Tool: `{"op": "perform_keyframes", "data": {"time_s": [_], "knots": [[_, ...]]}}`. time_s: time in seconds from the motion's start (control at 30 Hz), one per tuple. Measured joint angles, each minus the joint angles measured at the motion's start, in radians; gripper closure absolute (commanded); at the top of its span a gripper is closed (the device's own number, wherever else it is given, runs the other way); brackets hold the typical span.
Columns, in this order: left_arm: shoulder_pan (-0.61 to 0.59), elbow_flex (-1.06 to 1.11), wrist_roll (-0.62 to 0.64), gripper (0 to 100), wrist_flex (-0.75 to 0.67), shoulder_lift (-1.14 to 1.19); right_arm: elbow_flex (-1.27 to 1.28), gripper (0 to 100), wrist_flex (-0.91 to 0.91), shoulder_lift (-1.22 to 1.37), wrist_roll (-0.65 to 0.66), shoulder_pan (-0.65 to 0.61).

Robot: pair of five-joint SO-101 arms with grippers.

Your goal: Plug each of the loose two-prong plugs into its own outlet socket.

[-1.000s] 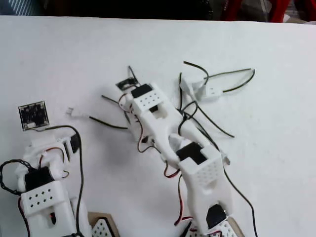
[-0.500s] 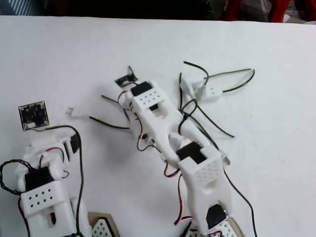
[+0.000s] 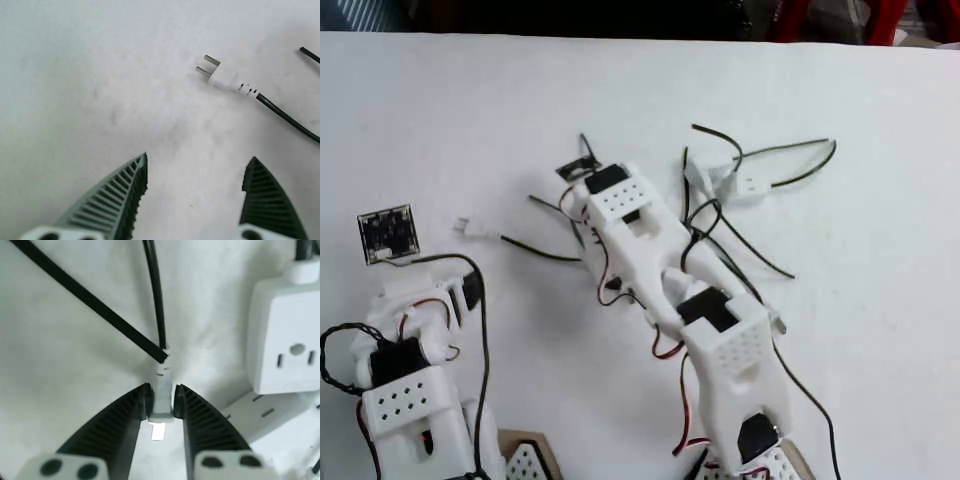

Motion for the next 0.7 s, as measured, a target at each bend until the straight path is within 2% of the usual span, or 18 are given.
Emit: {"op": "perform_keyframes", "data": {"time_s": [0.2, 0.3, 0.4, 0.7], "knots": [[0.0, 0.0, 0.0, 69, 0.0, 0.0, 0.0, 92.3, 0.0, 0.0, 0.0, 0.006], [0.0, 0.0, 0.0, 69, 0.0, 0.0, 0.0, 98.5, 0.0, 0.0, 0.0, 0.006], [0.0, 0.0, 0.0, 69, 0.0, 0.0, 0.0, 98.2, 0.012, 0.0, 0.0, 0.006], [0.0, 0.0, 0.0, 69, 0.0, 0.0, -0.018, 98.1, 0.172, -0.044, 0.04, 0.011]]}}
